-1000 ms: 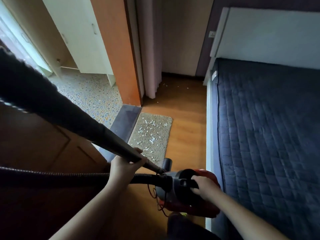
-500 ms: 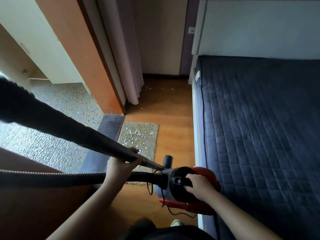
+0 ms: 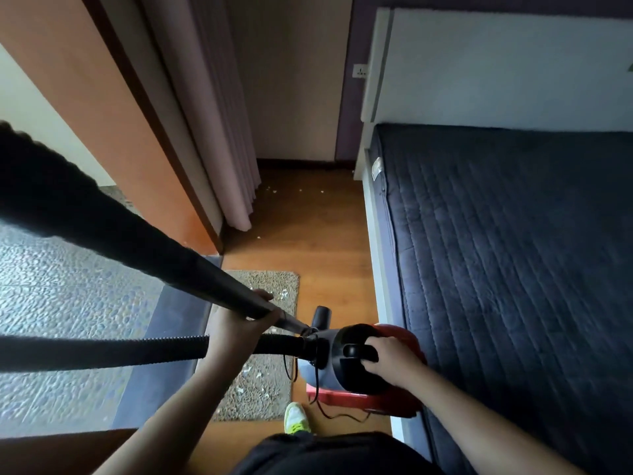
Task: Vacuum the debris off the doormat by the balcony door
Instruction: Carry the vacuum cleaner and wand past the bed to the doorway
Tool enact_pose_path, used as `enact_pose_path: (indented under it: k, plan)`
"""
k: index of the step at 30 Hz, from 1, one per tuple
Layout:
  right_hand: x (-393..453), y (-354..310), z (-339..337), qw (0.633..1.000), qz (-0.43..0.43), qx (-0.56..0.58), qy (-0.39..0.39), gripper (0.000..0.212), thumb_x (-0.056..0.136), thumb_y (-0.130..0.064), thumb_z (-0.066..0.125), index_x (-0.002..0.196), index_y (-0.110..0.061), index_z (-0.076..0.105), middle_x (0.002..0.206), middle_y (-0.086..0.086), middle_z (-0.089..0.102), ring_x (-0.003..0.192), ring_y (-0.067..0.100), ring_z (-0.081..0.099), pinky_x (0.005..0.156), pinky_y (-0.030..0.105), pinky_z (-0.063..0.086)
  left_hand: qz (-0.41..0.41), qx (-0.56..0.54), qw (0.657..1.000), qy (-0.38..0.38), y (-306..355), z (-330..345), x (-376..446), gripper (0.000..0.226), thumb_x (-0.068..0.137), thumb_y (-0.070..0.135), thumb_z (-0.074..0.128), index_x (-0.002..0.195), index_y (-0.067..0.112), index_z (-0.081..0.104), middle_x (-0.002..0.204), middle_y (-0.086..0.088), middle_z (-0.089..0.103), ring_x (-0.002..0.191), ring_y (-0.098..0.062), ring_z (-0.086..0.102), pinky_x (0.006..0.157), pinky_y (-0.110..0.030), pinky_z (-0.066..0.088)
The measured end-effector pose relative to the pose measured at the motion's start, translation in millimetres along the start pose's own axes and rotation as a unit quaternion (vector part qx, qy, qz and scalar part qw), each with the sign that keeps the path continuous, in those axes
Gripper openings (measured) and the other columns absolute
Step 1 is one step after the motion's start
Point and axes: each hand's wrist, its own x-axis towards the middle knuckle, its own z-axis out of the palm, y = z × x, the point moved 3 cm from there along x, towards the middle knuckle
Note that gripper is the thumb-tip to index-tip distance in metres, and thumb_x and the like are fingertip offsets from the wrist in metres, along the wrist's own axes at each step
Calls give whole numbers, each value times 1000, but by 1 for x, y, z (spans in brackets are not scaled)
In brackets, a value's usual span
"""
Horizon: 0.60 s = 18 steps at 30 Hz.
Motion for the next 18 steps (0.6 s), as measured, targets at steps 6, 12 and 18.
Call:
enact_pose_path:
  k: [6, 12, 18]
  plan:
    - [64, -17, -56, 1000, -6, 3, 24, 24, 82, -40, 62, 90, -18, 62, 88, -1, 69, 82, 20, 65, 74, 39, 54, 13, 0, 1000, 1, 22, -8, 80, 27, 71, 24, 86, 92, 32, 71, 91, 10, 72, 89, -9, 67, 86, -40, 55]
    - [119, -17, -97, 998, -4, 20, 52, 19, 83, -35, 62, 95, -20, 65, 89, -2, 71, 84, 17, 66, 74, 33, 53, 27, -4, 1000, 9, 39, 2, 147, 26, 71, 20, 86, 91, 32, 72, 91, 13, 72, 89, -5, 67, 86, -39, 55]
    - [191, 8, -138, 998, -5, 41, 53, 18, 85, -31, 61, 97, -18, 65, 84, -6, 67, 81, 12, 65, 68, 22, 46, 18, 6, 1000, 11, 60, 39, 224, 28, 72, 17, 85, 93, 30, 73, 92, 10, 72, 88, -6, 67, 85, -40, 56]
